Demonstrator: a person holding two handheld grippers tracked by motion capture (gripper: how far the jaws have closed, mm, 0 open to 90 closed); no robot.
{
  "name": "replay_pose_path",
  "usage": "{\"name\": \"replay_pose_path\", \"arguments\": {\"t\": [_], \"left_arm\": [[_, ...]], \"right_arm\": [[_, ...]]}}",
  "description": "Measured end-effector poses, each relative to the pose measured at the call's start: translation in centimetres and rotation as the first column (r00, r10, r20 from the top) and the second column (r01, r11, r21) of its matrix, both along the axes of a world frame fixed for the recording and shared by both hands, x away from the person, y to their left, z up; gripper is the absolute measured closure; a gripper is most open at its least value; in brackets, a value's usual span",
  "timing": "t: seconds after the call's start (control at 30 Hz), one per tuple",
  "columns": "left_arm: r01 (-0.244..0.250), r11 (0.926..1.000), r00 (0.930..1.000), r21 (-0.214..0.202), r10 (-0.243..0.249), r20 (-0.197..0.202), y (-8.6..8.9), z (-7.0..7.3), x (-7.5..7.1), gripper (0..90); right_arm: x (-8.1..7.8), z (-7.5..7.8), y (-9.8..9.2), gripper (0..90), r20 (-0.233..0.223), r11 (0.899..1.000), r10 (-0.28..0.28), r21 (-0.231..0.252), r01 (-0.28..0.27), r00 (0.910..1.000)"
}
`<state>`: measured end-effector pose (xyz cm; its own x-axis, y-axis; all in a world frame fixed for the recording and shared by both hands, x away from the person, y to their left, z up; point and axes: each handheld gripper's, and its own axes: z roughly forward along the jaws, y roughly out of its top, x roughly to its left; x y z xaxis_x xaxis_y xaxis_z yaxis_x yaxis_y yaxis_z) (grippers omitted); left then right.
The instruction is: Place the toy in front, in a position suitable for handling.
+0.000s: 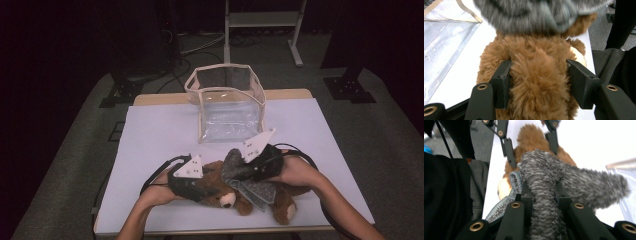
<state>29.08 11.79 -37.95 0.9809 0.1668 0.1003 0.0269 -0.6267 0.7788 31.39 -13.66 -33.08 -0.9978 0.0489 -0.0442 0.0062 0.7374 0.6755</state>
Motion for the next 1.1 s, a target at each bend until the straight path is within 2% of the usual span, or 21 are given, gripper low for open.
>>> {"name": "replay_pose_path", "arguments": {"t": [0.07, 0.13, 0.23, 0.37, 0.47, 0.6, 0.73, 0.87, 0.97, 1.03, 1.1], "left_arm": [[0.0, 1.0, 1.0, 0.006, 0.0, 0.004, -0.1, 0.1, 0.0, 40.6], [-0.002, 1.0, 1.0, 0.009, 0.002, 0.006, -0.2, 0.1, 0.0, 40.9], [-0.004, 1.0, 1.0, 0.009, 0.004, 0.003, -0.2, 0.1, 0.0, 41.6], [0.0, 1.0, 1.0, 0.005, 0.0, 0.003, -0.2, 0.1, 0.0, 42.2], [0.002, 1.0, 1.0, 0.005, -0.002, 0.004, -0.1, 0.1, 0.0, 42.1], [0.005, 1.0, 1.0, 0.0, -0.005, 0.001, 0.0, 0.0, -0.1, 42.1], [0.003, 1.0, 1.0, -0.006, -0.003, -0.002, 0.1, 0.0, -0.1, 42.1], [0.004, 1.0, 1.0, -0.001, -0.004, -0.002, 0.1, 0.0, 0.0, 42.2], [0.002, 1.0, 1.0, -0.007, -0.002, -0.004, 0.1, 0.0, 0.0, 42.2], [0.003, 1.0, 1.0, -0.009, -0.003, -0.004, 0.1, -0.1, 0.0, 42.2], [0.005, 1.0, 1.0, -0.006, -0.005, -0.004, 0.1, 0.0, 0.1, 42.1]], "right_arm": [[0.1, 0.2, -1.5, 74.3, -0.01, 0.999, -0.029, 0.023, 0.029, 0.9995], [0.1, 0.4, -1.8, 74.3, -0.007, 0.999, -0.043, 0.026, 0.043, 0.999], [-0.1, 0.6, -0.7, 74.3, 0.017, 1.0, -0.017, 0.007, 0.017, 0.9997], [-0.1, 0.6, 2.1, 74.1, 0.001, 0.999, 0.027, 0.026, -0.027, 0.9996], [0.1, 0.3, 3.6, 74.0, 0.0, 0.999, 0.039, 0.025, -0.039, 0.9993], [0.0, 0.4, 3.9, 74.0, 0.01, 0.999, 0.051, 0.018, -0.051, 0.9987], [0.1, 0.2, 1.3, 73.8, -0.001, 1.0, 0.004, 0.0, -0.004, 1.0], [0.5, 0.1, -2.8, 73.4, -0.037, 0.996, -0.061, 0.065, 0.063, 0.9975], [0.7, -0.1, -5.3, 73.3, -0.054, 0.993, -0.111, 0.041, 0.113, 0.9924], [0.8, -0.4, -6.6, 73.1, -0.05, 0.989, -0.144, 0.008, 0.145, 0.9883], [1.0, -0.6, -7.5, 73.0, -0.05, 0.984, -0.175, 0.012, 0.176, 0.9832]]}}
